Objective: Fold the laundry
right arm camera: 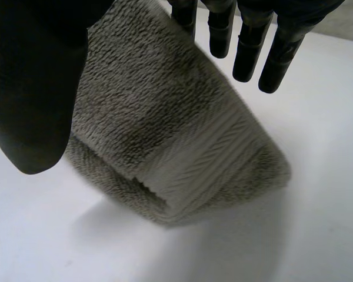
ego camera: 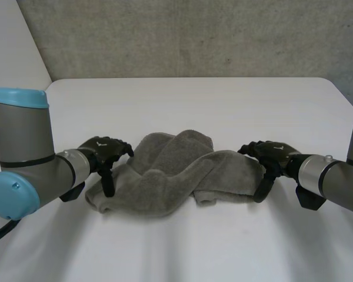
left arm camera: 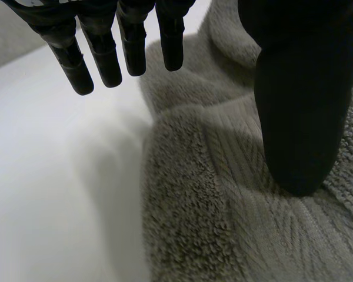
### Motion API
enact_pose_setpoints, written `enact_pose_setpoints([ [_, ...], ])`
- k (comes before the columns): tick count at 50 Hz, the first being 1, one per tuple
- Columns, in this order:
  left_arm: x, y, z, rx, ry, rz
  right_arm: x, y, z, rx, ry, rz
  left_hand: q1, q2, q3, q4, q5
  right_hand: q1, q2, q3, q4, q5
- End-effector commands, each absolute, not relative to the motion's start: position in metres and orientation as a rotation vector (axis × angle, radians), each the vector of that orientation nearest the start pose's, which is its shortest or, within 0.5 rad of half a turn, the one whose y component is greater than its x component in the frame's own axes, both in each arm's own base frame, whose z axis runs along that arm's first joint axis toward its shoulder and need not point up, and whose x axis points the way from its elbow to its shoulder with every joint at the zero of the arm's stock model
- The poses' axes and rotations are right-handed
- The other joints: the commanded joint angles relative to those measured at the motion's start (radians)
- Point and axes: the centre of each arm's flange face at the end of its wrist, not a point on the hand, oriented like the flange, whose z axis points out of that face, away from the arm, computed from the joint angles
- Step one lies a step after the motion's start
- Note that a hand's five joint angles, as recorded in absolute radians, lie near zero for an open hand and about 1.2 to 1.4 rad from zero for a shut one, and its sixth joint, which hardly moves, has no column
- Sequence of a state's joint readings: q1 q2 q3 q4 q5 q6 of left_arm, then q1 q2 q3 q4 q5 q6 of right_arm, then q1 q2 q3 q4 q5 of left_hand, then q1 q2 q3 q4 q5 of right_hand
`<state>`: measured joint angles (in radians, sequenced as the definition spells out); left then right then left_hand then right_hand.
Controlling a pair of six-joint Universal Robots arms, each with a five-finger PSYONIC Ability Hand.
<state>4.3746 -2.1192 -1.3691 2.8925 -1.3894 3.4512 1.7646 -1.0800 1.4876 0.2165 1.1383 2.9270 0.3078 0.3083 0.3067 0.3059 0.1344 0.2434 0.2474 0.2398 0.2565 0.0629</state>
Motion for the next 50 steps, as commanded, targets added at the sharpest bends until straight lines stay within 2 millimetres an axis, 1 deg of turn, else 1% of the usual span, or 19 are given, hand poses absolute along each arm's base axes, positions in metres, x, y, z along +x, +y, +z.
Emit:
enact_pose_setpoints([
  [1,-0.258,-0.278,0.15,1.166,2.768,-1.416,0.234,-0.291,0.161,-0.781,2.325,-1.244,0.047,0.046,0.048,0.049,0.046,0.285,0.281,0.289,0.272,0.291],
  [10,-0.258,-0.279,0.153,1.319,2.638,-1.401,0.237,-0.3,0.174,-0.803,2.293,-1.295,0.493,0.492,0.494,0.495,0.492,1.14,1.136,1.144,1.127,1.146],
  [14,-0.261,-0.289,0.163,1.3,2.591,-1.48,0.238,-0.303,0.18,-0.859,2.279,-1.325,0.917,0.917,0.918,0.919,0.916,1.153,1.149,1.156,1.14,1.159],
  [20,-0.264,-0.307,0.178,1.232,2.489,-1.62,0.245,-0.315,0.203,-1.062,2.222,-1.496,1.088,1.088,1.09,1.09,1.087,1.153,1.149,1.156,1.14,1.159],
  [22,-0.268,-0.327,0.202,1.149,2.342,-1.809,0.249,-0.321,0.213,-1.11,2.193,-1.575,1.088,1.088,1.09,1.09,1.087,1.153,1.149,1.156,1.14,1.159],
  [23,-0.268,-0.327,0.203,1.149,2.341,-1.81,0.252,-0.329,0.229,-1.136,2.161,-1.674,1.088,1.088,1.09,1.09,1.087,1.153,1.149,1.156,1.14,1.159],
  [25,-0.278,-0.343,0.243,1.033,2.165,-2.049,0.256,-0.336,0.249,-1.139,2.116,-1.783,1.088,1.088,1.09,1.09,1.087,1.153,1.149,1.156,1.14,1.159],
  [26,-0.279,-0.343,0.243,1.032,2.164,-2.05,0.261,-0.342,0.272,-1.128,2.051,-1.902,1.088,1.088,1.09,1.09,1.087,1.153,1.149,1.156,1.14,1.159],
  [27,-0.283,-0.348,0.27,0.943,2.083,-2.191,0.265,-0.348,0.296,-1.106,1.956,-2.047,1.088,1.088,1.09,1.09,1.087,1.153,1.149,1.156,1.14,1.159],
  [28,-0.283,-0.348,0.27,0.942,2.082,-2.193,0.265,-0.348,0.296,-1.106,1.955,-2.048,1.088,1.088,1.09,1.09,1.087,1.153,1.149,1.156,1.14,1.159],
  [29,-0.286,-0.351,0.298,0.828,2.011,-2.347,0.267,-0.356,0.322,-1.05,1.817,-2.229,1.088,1.088,1.09,1.09,1.087,1.153,1.149,1.156,1.14,1.159],
  [30,-0.284,-0.353,0.326,0.681,1.938,-2.502,0.267,-0.356,0.322,-1.049,1.816,-2.23,1.088,1.088,1.09,1.09,1.087,1.153,1.149,1.156,1.14,1.159],
  [32,-0.28,-0.353,0.351,0.522,1.863,-2.651,0.264,-0.356,0.367,-0.874,1.535,-2.503,1.088,1.088,1.09,1.09,1.087,1.153,1.149,1.156,1.14,1.159],
  [35,-0.27,-0.352,0.377,0.238,1.77,-2.858,0.255,-0.345,0.393,-0.736,1.412,-2.601,1.088,1.088,1.09,1.09,1.087,1.153,1.149,1.156,1.14,1.159],
  [39,-0.264,-0.352,0.366,0.112,1.823,-2.895,0.254,-0.34,0.375,-0.752,1.526,-2.513,1.088,1.088,1.09,1.09,1.087,1.153,1.149,1.156,1.14,1.159],
  [41,-0.264,-0.348,0.327,0.161,1.981,-2.785,0.255,-0.336,0.354,-0.793,1.62,-2.425,1.088,1.088,1.09,1.09,1.087,1.153,1.149,1.156,1.14,1.159],
  [42,-0.264,-0.348,0.327,0.161,1.981,-2.784,0.255,-0.331,0.334,-0.827,1.708,-2.35,1.088,1.088,1.09,1.09,1.087,1.153,1.149,1.156,1.14,1.159],
  [44,-0.263,-0.339,0.278,0.252,2.166,-2.625,0.254,-0.325,0.314,-0.871,1.784,-2.288,1.088,1.088,1.09,1.09,1.087,1.153,1.149,1.156,1.14,1.159],
  [50,-0.26,-0.314,0.211,0.413,2.411,-2.379,0.251,-0.303,0.244,-1.208,1.953,-2.115,0.804,0.804,0.805,0.806,0.803,1.153,1.149,1.156,1.14,1.159],
])
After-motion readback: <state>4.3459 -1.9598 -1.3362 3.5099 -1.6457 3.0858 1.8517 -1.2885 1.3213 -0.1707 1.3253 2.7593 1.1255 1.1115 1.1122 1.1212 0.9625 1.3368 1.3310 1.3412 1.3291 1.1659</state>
